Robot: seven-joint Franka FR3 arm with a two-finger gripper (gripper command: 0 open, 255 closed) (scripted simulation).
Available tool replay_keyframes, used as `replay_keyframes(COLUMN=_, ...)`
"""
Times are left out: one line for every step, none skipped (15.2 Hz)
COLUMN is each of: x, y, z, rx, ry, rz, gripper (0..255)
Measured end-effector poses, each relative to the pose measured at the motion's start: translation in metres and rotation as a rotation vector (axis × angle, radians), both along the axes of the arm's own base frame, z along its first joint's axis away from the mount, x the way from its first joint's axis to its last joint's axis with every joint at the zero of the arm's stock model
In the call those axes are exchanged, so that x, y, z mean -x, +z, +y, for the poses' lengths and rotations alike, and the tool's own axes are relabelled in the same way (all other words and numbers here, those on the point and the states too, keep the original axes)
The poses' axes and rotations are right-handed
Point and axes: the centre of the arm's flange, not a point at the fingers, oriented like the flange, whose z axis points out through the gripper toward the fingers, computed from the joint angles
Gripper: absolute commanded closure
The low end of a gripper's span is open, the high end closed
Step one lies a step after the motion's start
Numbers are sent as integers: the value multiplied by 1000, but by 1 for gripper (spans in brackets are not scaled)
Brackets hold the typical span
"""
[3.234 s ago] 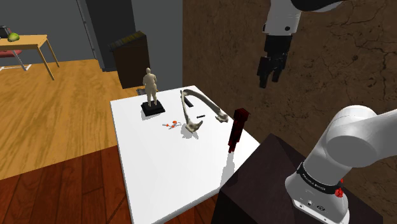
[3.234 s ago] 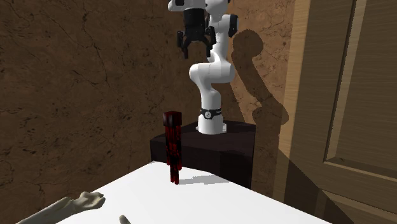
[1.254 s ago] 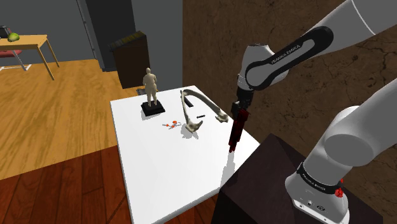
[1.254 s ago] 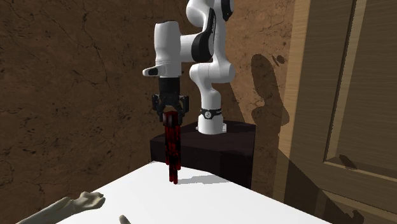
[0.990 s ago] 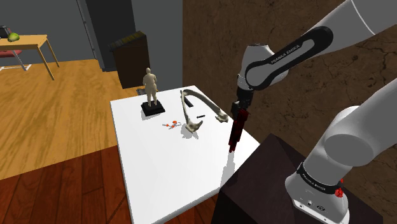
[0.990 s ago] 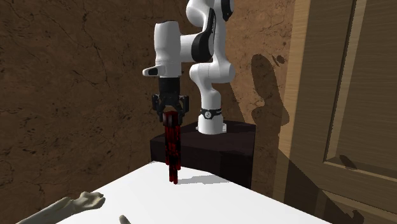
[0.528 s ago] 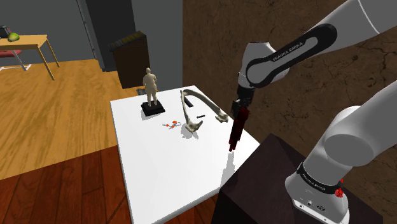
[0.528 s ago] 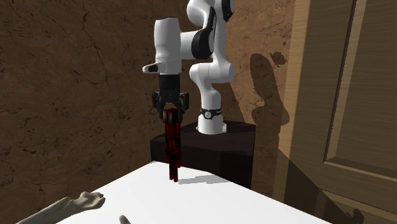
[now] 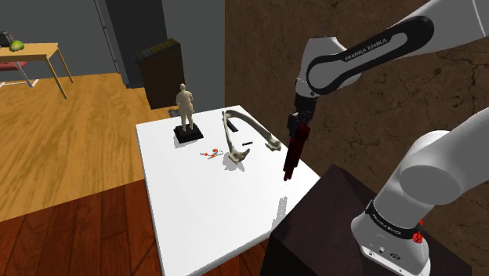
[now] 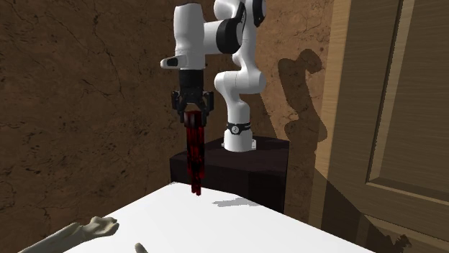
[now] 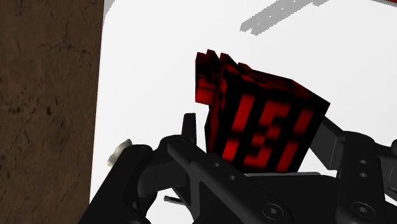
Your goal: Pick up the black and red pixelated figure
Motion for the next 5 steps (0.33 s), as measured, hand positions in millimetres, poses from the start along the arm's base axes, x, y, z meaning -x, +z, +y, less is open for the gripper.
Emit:
replay_keyframes(x=0, y=4, z=0, rx=0, ry=0, rz=0, gripper=255)
replay_keyframes(x=0, y=9, z=-1, rx=0, ry=0, rz=0, gripper=255)
replay_keyframes(x=-1, y=14, z=0, rx=0, ry=0, rz=0, gripper=255)
replay_keyframes(x=-1, y=20, z=1, rx=0, ry=0, rz=0, gripper=255)
replay_keyframes(x=0, y=24, z=0, rx=0, ry=0, rz=0, gripper=255)
